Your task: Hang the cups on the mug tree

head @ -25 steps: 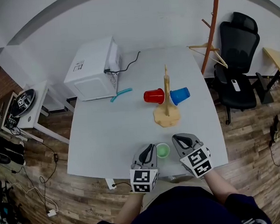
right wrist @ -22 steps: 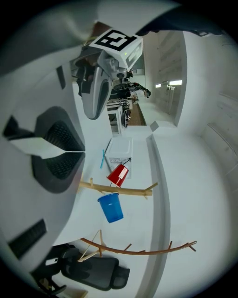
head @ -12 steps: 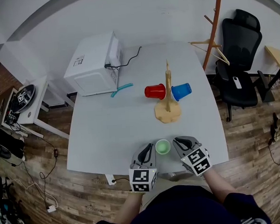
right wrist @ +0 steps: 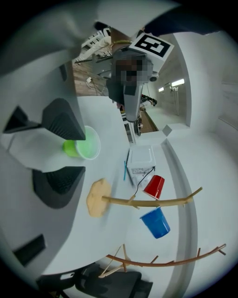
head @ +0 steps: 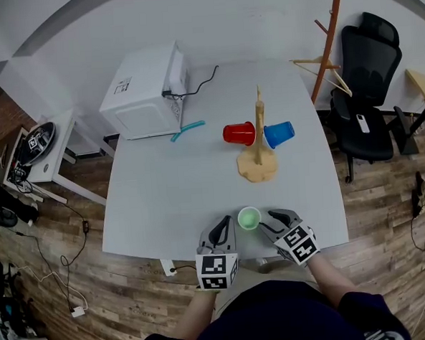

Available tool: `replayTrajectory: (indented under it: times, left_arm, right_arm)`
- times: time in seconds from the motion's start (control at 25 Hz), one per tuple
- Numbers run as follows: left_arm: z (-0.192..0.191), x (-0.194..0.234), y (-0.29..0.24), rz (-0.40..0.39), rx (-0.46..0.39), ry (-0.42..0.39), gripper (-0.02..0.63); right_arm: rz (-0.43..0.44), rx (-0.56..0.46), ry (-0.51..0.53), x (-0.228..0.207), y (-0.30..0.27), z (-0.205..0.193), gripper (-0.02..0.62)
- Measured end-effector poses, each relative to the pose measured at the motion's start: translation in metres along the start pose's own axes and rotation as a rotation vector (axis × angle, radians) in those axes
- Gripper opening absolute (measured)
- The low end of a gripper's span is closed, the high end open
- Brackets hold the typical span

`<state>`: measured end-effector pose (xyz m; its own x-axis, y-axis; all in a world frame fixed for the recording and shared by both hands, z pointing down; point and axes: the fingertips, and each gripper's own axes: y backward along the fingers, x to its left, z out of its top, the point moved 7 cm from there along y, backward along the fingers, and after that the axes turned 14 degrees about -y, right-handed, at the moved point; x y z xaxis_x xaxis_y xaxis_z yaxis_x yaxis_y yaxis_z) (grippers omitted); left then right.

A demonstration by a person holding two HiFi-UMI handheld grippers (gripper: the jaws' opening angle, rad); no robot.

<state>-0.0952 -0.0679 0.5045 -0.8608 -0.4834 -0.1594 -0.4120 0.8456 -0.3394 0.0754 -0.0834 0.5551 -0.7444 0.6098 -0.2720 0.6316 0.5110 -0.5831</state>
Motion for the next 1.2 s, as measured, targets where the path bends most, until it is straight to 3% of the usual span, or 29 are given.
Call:
replayTrajectory:
  times: [0.32,1.2]
  left_arm:
    - [-0.001,0.0,0.004,0.005,-0.003,0.007,0.02]
    - [-0.012,0.016,0.016,0.069,0.029,0.031,0.02]
  right_arm:
    - [0.066,0.078,0.024,0.009,-0.012,-0.017,0.251]
    - [0.065,0.159,0.103,0.013,-0.065,-0.027,0.284]
